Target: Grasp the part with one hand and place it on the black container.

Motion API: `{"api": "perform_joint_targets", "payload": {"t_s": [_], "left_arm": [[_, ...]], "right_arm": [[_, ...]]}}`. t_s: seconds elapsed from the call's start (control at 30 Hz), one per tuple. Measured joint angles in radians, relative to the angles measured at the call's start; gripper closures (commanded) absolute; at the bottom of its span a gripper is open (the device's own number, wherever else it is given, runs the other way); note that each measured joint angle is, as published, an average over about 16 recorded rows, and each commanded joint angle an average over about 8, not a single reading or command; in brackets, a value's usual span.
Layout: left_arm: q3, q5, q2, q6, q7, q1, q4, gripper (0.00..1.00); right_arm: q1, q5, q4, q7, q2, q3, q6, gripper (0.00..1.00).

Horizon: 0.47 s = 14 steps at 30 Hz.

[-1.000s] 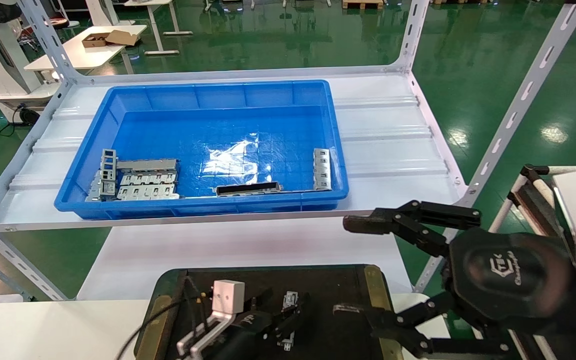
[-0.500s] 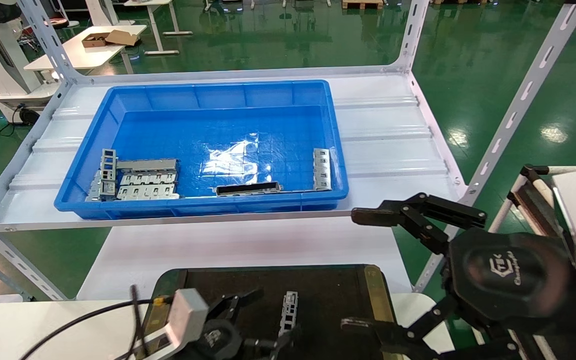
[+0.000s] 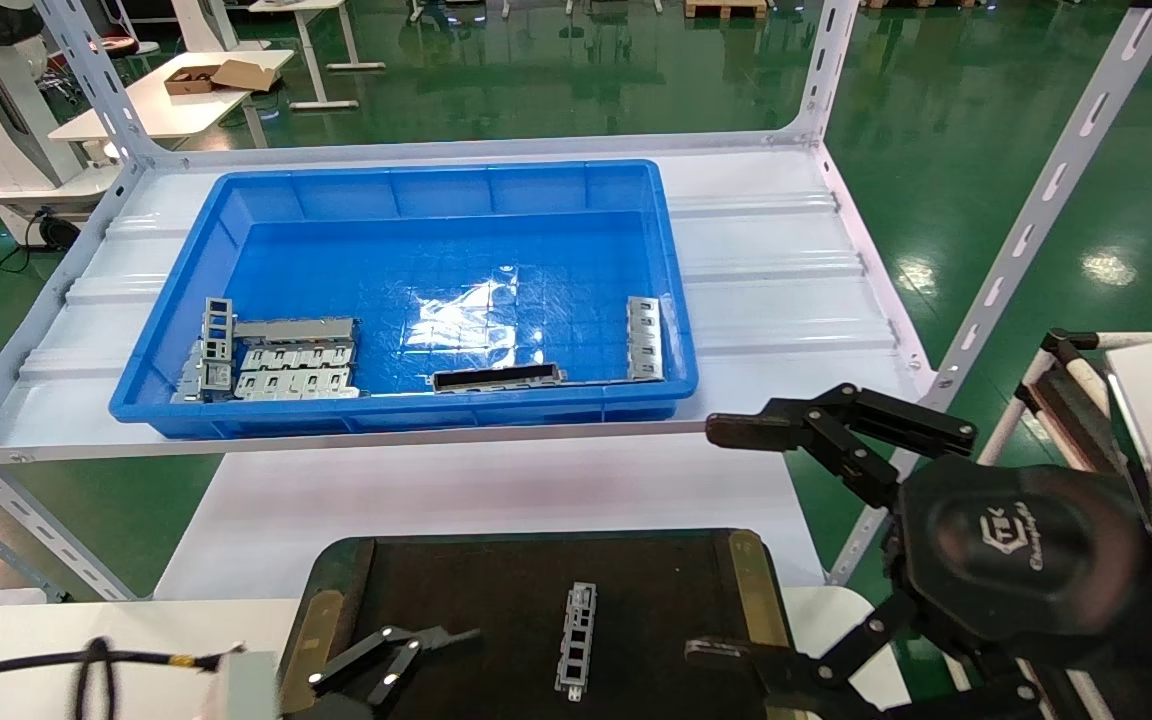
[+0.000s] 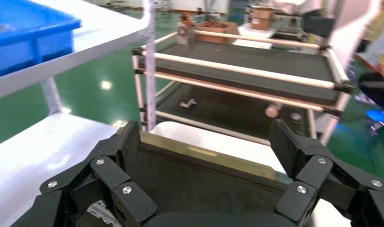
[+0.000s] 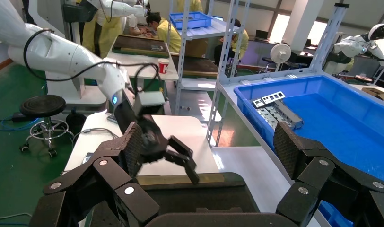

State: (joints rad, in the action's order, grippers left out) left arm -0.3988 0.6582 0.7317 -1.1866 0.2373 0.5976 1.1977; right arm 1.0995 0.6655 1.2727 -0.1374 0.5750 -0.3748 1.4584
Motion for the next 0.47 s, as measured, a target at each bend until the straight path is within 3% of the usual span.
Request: {"api": "perform_joint_targets", "payload": {"t_s": [0.23,0.47], "left_arm": [[0.022,-0.027,-0.067,-0.122,0.023,0.024,-0.010,0.00],[0.035,-0.045,-0.094,-0.163,0.027,0.031,-0.006,0.00]], "right_arm": [[0.000,0.000,0.000,0.000,0.000,0.000,0.000,0.00],[0.000,0.000,0.000,0.000,0.000,0.000,0.000,0.00]]}}
